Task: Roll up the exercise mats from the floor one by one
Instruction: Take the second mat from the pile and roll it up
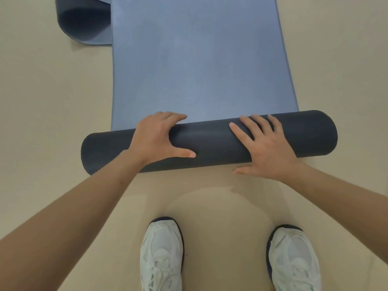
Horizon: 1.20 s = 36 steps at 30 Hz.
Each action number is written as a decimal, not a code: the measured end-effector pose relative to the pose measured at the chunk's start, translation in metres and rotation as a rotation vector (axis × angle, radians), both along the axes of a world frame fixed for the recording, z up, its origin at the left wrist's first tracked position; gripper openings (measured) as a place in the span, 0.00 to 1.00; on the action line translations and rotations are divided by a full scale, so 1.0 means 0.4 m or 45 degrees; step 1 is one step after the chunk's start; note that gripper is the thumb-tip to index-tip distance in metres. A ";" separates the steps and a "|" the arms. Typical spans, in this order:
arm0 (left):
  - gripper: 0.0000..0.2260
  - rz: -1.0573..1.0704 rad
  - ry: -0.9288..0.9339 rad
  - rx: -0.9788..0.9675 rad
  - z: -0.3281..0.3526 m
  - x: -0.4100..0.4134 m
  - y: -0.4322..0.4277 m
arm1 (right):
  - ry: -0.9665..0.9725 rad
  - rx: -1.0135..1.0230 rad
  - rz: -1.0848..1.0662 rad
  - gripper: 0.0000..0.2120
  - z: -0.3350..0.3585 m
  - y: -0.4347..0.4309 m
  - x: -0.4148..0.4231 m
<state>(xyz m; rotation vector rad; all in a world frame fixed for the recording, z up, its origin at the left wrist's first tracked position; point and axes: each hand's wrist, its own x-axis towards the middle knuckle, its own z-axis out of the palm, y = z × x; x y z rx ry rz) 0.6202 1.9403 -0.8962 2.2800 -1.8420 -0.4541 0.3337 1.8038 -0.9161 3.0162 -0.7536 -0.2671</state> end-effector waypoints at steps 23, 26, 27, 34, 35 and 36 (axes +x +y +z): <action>0.53 -0.144 0.003 0.421 0.028 0.102 -0.176 | 0.005 -0.004 -0.066 0.56 0.044 -0.170 0.078; 0.50 -0.134 0.043 0.480 0.030 0.111 -0.199 | 0.118 -0.028 -0.069 0.61 0.044 -0.211 0.100; 0.48 -0.133 0.041 0.480 0.031 0.112 -0.203 | 0.114 -0.030 -0.053 0.61 0.045 -0.218 0.107; 0.38 -0.181 -0.081 0.365 0.063 0.084 -0.147 | -0.129 -0.074 0.085 0.46 0.071 -0.183 0.077; 0.38 -0.192 -0.076 0.385 0.068 0.077 -0.132 | -0.141 -0.045 0.090 0.45 0.074 -0.165 0.065; 0.37 -0.200 -0.063 0.412 0.072 0.067 -0.114 | -0.154 -0.012 0.097 0.45 0.078 -0.147 0.052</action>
